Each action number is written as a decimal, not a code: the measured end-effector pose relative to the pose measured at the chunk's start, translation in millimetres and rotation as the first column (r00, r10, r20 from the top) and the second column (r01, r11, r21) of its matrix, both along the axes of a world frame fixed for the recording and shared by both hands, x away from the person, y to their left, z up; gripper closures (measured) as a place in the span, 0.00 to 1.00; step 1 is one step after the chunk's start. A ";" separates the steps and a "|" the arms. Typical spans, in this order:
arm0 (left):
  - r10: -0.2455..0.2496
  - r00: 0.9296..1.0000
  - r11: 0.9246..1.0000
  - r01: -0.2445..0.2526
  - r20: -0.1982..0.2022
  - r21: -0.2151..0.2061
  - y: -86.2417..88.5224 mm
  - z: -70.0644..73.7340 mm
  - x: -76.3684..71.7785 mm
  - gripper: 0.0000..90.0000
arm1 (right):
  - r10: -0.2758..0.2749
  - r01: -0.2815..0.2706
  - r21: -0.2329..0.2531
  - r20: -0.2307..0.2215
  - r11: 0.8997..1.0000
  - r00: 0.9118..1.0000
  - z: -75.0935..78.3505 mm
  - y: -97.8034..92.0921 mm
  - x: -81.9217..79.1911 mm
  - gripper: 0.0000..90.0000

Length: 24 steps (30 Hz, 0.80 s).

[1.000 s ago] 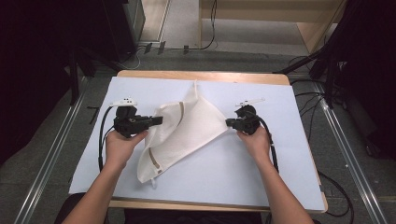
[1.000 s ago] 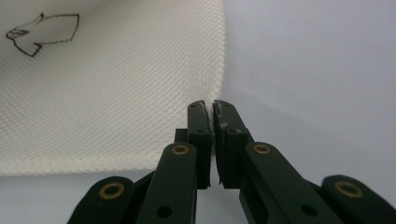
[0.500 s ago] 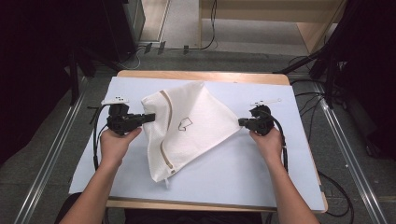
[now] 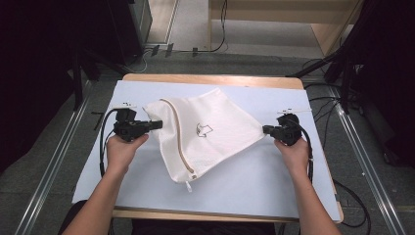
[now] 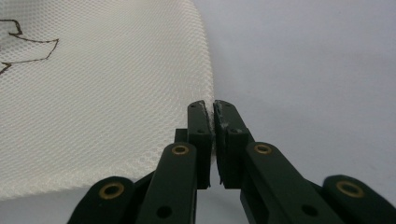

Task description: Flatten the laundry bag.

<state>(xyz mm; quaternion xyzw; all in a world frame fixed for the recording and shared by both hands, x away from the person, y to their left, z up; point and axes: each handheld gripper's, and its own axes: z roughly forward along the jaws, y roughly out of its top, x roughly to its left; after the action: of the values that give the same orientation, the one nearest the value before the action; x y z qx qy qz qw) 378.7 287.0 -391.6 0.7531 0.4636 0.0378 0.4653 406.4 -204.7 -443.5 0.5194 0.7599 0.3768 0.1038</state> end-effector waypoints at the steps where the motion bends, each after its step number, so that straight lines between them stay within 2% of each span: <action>1: -0.006 1.000 1.000 0.006 -0.006 0.005 -0.8 -0.7 0.2 0.94 | -0.012 0.012 -0.015 0.008 1.000 1.000 -0.6 -0.6 1.0 0.97; 6: -0.013 1.000 1.000 0.013 -0.020 0.018 -1.3 -3.6 0.3 0.91 | -0.035 0.035 -0.026 0.021 0.999 0.999 -3.2 -4.8 6.4 0.97; 11: -0.006 1.000 0.999 0.007 -0.022 0.044 3.9 -4.8 -1.9 0.82 | -0.062 0.063 -0.025 0.025 0.998 0.998 -6.1 -10.9 11.1 0.97; 13: 0.005 1.000 0.998 -0.004 -0.013 0.064 7.6 -3.7 -2.9 0.79 | -0.073 0.074 -0.016 0.020 0.997 0.997 -6.8 -14.0 12.1 0.97; 14: 0.018 1.000 0.996 -0.017 -0.007 0.090 10.0 -2.7 -4.0 0.77 | -0.076 0.076 -0.021 0.020 0.997 0.997 -7.0 -14.6 12.2 0.97; 17: 0.023 1.000 0.997 -0.022 -0.021 0.077 18.4 -2.6 -4.0 0.74 | -0.080 0.080 -0.017 0.015 0.997 0.997 -7.8 -14.6 12.7 0.95; 18: 0.027 0.999 0.997 -0.026 -0.021 0.074 22.4 -2.5 -3.8 0.72 | -0.080 0.080 -0.016 0.015 0.997 0.997 -7.6 -14.5 12.8 0.91; 19: 0.029 0.999 0.997 -0.028 -0.020 0.077 25.0 -1.8 -3.9 0.71 | -0.086 0.086 -0.009 0.023 0.996 0.996 -6.6 -14.1 12.4 0.84; 21: 0.032 0.999 0.997 -0.031 -0.021 0.067 31.6 0.1 -3.4 0.69 | -0.089 0.089 0.002 0.042 0.996 0.995 -0.6 -14.8 9.9 0.79; 22: 0.035 0.999 0.998 -0.034 -0.013 0.061 35.5 2.0 -3.6 0.69 | -0.089 0.089 0.002 0.042 0.996 0.995 -0.6 -14.8 9.9 0.79; 23: 0.041 0.999 0.998 -0.040 -0.005 0.051 40.0 4.7 -3.6 0.66 | -0.093 0.093 0.005 0.068 0.996 0.993 6.5 -14.4 5.8 0.78; 24: 0.043 0.999 0.998 -0.042 -0.006 0.042 42.4 5.9 -3.4 0.65 | -0.090 0.090 0.011 0.076 0.996 0.993 8.5 -14.4 4.3 0.78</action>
<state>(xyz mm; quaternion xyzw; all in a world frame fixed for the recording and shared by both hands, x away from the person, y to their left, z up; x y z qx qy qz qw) 375.3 329.3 -385.7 0.7529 0.4801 0.0550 0.4468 410.7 -219.1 -435.0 0.5388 0.7298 0.3940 0.1476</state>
